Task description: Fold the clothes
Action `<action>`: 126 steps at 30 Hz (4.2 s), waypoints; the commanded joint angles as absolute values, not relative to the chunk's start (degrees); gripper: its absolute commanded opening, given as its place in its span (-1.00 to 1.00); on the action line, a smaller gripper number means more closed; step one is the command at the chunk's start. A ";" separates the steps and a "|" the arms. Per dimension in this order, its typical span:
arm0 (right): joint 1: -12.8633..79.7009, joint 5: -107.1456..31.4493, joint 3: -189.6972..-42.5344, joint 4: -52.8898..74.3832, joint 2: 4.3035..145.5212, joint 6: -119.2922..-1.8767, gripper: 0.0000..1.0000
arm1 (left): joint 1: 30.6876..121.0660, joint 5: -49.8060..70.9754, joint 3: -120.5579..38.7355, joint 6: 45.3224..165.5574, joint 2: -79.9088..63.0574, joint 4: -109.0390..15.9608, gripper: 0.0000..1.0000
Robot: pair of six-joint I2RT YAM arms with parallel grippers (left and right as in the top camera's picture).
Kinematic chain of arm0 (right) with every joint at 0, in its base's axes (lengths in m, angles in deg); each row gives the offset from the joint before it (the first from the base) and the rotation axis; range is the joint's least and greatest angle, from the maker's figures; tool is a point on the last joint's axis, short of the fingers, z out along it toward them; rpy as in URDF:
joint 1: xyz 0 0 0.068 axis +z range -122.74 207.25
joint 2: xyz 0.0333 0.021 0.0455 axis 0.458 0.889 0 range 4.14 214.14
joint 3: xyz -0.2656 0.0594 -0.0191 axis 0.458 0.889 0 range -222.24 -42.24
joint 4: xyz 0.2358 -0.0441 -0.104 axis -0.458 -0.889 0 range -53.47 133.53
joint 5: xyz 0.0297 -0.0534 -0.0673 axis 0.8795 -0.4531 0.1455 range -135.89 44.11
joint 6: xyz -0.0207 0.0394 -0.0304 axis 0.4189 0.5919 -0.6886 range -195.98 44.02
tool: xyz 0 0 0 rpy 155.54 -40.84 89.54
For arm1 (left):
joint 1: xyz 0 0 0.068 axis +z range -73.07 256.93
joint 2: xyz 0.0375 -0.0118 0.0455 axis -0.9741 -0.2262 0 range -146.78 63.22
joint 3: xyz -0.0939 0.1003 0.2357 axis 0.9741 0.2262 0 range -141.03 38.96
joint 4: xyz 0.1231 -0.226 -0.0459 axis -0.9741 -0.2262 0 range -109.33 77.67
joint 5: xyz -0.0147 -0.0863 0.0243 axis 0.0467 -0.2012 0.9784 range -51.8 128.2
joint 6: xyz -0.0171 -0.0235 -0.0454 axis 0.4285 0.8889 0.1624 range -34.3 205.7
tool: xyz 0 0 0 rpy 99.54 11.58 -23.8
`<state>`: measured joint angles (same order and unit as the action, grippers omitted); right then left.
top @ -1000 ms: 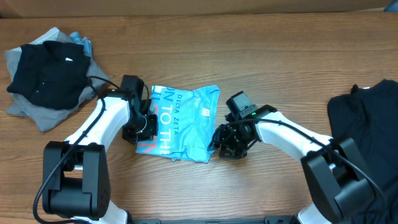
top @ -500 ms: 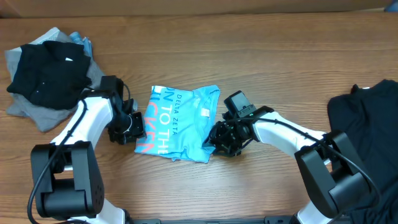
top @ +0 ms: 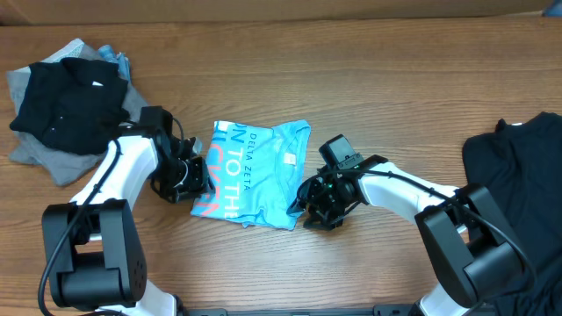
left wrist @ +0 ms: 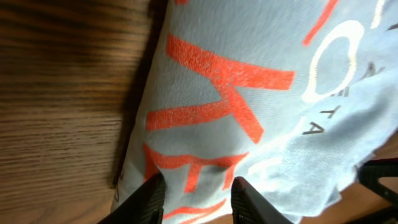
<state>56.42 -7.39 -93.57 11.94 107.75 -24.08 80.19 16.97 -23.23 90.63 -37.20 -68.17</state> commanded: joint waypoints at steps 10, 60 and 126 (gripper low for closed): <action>51.79 -4.61 -93.33 12.20 107.67 -32.83 0.19 | 81.53 15.70 -25.87 87.48 -37.11 -64.91 -0.07; 51.02 -9.66 -93.18 11.46 107.80 -24.61 -0.67 | 73.64 0.18 -25.87 80.12 -54.31 -57.19 0.55; 50.65 -7.63 -93.35 9.34 80.58 -37.07 0.99 | 106.33 7.13 -67.93 88.77 -48.28 -51.38 -0.92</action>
<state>50.92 -7.37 -92.59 9.29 81.22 -36.43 103.49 7.04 -66.42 88.21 -45.07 -51.47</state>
